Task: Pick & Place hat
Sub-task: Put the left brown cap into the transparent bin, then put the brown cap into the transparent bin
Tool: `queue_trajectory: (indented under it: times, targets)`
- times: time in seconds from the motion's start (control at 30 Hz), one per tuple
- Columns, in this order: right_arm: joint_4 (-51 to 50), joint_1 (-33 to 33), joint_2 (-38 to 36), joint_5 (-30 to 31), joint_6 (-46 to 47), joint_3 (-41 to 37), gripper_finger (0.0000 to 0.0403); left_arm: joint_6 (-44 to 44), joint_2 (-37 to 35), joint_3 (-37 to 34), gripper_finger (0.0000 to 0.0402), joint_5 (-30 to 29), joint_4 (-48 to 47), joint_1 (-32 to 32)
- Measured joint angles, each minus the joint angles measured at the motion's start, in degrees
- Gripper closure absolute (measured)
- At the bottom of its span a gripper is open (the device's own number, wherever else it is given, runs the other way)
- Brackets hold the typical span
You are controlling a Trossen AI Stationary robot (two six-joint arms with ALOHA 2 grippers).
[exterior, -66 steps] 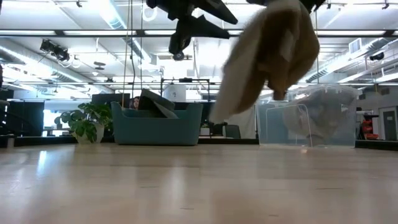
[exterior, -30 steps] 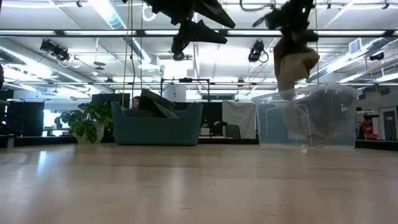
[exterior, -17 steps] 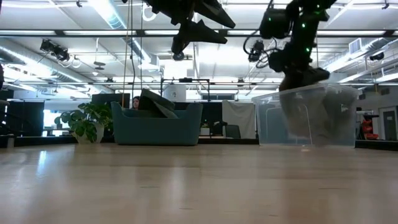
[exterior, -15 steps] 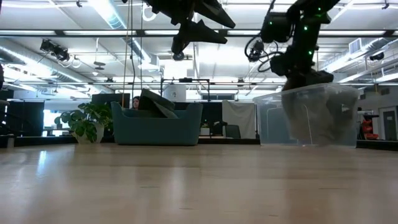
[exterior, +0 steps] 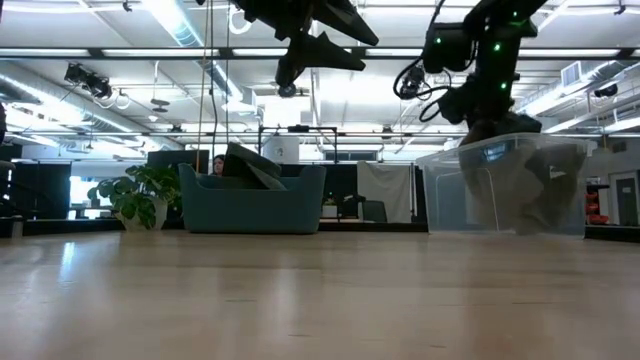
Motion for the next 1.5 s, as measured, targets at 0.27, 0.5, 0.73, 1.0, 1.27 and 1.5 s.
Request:
queue_trajectory:
  times: [0.27, 0.5, 0.73, 1.0, 1.27, 1.5]
  targets:
    - [-13.4, 4.3, -1.2, -1.6, 12.0, 8.9, 0.0220, -0.4, -0.5, 0.0, 0.0234, 0.1, 0.0, 0.0]
    - [-18.4, 10.9, -5.0, -5.6, 17.9, 20.2, 0.0211, -0.5, -1.1, -0.1, 0.0234, 0.0, 0.1, 0.0]
    - [-23.9, 19.5, -6.3, -18.2, 25.5, 29.2, 0.0211, -1.9, -1.6, 0.0, 0.0234, 0.0, 0.2, 0.0]
    - [-29.3, 30.7, -4.9, -29.8, 39.7, 29.6, 0.0211, -1.9, -1.9, 0.0, 0.0234, 0.0, 0.0, 0.5]
    - [-28.6, 43.5, -1.9, -44.2, 56.2, 29.6, 0.0211, -1.9, -1.9, 0.0, 0.0234, 0.0, 0.0, 0.6]
    - [-28.3, 53.0, 4.7, -51.6, 66.0, 29.6, 0.0187, -1.9, -1.9, 0.0, 0.0234, 0.0, 0.0, 0.6]
